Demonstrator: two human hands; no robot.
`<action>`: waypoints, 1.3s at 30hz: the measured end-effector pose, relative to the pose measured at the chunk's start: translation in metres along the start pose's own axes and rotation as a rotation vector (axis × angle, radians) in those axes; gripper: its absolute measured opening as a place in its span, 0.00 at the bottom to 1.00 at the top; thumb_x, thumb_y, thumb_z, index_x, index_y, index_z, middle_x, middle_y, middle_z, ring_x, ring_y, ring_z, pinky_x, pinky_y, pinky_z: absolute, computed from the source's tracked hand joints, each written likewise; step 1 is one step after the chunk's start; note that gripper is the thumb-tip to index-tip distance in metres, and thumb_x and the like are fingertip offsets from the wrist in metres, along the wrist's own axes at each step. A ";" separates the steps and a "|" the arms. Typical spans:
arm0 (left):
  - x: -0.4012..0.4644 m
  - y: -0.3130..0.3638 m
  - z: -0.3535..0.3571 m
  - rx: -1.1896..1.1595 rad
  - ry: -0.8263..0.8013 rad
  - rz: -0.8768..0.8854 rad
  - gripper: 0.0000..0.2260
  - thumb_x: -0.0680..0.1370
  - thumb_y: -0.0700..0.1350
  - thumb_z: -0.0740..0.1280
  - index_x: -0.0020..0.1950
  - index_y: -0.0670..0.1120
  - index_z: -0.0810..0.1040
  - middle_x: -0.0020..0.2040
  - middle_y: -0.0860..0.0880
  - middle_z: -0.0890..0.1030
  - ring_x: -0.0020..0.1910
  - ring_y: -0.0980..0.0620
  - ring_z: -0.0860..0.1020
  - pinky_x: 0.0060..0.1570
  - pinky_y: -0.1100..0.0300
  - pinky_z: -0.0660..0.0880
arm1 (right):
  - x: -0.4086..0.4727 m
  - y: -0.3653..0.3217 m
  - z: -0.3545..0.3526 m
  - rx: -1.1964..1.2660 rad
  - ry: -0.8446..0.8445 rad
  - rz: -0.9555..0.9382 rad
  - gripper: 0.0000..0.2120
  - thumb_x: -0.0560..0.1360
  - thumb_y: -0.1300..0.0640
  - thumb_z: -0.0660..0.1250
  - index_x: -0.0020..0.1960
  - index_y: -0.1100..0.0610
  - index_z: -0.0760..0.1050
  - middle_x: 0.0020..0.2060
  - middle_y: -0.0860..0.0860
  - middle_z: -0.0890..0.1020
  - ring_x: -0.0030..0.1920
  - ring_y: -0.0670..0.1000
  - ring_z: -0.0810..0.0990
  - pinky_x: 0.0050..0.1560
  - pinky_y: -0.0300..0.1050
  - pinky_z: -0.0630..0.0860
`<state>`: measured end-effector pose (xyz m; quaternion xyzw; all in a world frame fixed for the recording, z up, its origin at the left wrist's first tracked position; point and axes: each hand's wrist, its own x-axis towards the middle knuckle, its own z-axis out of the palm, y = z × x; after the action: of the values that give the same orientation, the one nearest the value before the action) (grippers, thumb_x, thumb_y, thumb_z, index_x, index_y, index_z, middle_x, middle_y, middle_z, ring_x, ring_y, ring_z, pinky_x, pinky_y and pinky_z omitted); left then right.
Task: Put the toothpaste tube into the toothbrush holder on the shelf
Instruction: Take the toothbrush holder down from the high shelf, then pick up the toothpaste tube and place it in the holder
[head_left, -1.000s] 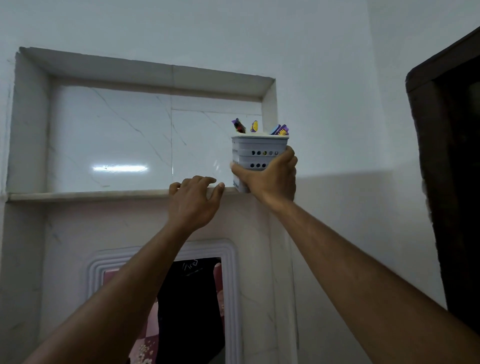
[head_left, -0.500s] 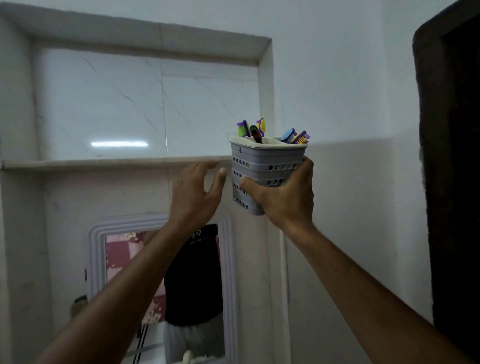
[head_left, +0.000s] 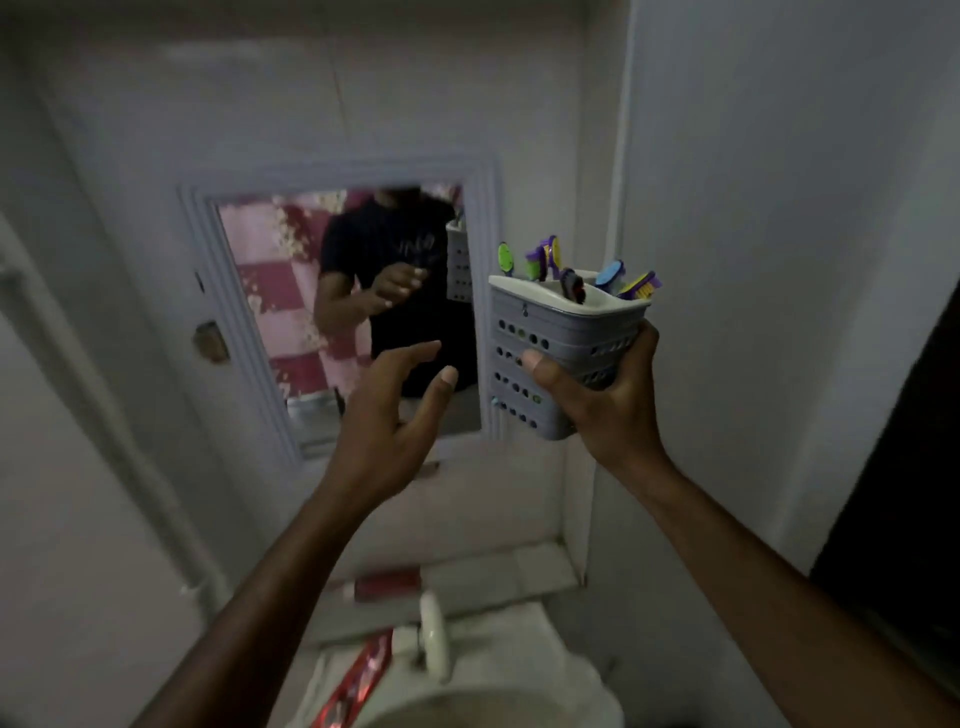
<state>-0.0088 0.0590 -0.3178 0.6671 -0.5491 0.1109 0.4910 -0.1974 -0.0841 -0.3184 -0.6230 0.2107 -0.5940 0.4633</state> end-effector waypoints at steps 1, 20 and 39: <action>-0.020 -0.013 0.006 0.000 -0.022 -0.041 0.20 0.86 0.58 0.65 0.74 0.50 0.79 0.68 0.54 0.81 0.67 0.58 0.78 0.63 0.62 0.75 | -0.014 0.017 -0.003 -0.025 -0.021 0.051 0.48 0.65 0.44 0.86 0.75 0.57 0.65 0.71 0.49 0.81 0.68 0.46 0.85 0.64 0.48 0.84; -0.259 -0.153 0.069 -0.120 -0.097 -0.688 0.13 0.87 0.54 0.65 0.66 0.50 0.82 0.60 0.54 0.83 0.60 0.54 0.81 0.54 0.57 0.78 | -0.245 0.218 0.000 -0.546 -0.113 0.535 0.58 0.55 0.36 0.89 0.75 0.56 0.65 0.70 0.49 0.74 0.73 0.55 0.78 0.71 0.57 0.79; -0.333 -0.288 0.087 0.523 -0.558 -0.811 0.27 0.82 0.51 0.69 0.78 0.43 0.70 0.73 0.39 0.76 0.70 0.35 0.74 0.67 0.35 0.71 | -0.295 0.297 0.024 -0.652 -0.153 0.756 0.62 0.60 0.45 0.92 0.80 0.55 0.56 0.78 0.52 0.73 0.74 0.53 0.77 0.71 0.51 0.78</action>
<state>0.0753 0.1751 -0.7432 0.9287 -0.3119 -0.1351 0.1482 -0.1499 0.0206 -0.7217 -0.6573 0.5615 -0.2406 0.4414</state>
